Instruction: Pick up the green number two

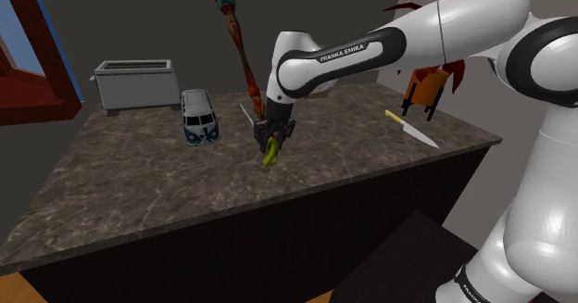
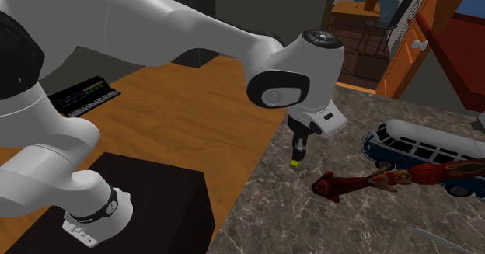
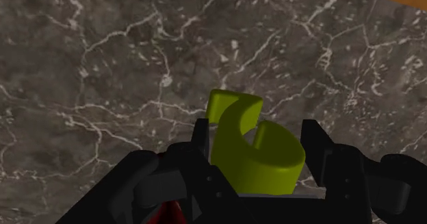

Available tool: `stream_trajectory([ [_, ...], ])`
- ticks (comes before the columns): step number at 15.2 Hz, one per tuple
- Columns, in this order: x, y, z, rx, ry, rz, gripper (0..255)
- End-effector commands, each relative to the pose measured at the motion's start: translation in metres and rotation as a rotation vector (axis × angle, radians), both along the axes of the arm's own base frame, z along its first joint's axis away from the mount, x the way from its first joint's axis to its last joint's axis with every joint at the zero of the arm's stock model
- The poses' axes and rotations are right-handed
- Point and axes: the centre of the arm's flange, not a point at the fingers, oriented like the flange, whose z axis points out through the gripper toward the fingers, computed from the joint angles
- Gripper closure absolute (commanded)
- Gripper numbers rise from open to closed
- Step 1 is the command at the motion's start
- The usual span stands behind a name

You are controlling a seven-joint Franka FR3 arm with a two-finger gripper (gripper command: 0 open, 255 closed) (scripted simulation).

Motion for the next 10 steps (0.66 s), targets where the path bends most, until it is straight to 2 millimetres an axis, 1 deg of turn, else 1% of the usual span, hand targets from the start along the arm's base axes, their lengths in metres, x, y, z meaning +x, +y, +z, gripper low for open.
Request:
stream_trajectory([
  [1,-0.001,0.0,0.011,0.0,0.0,0.0,255],
  [8,-0.001,0.0,0.048,0.0,0.0,0.0,255],
  [10,-0.001,0.0,0.049,0.0,0.0,0.0,255],
])
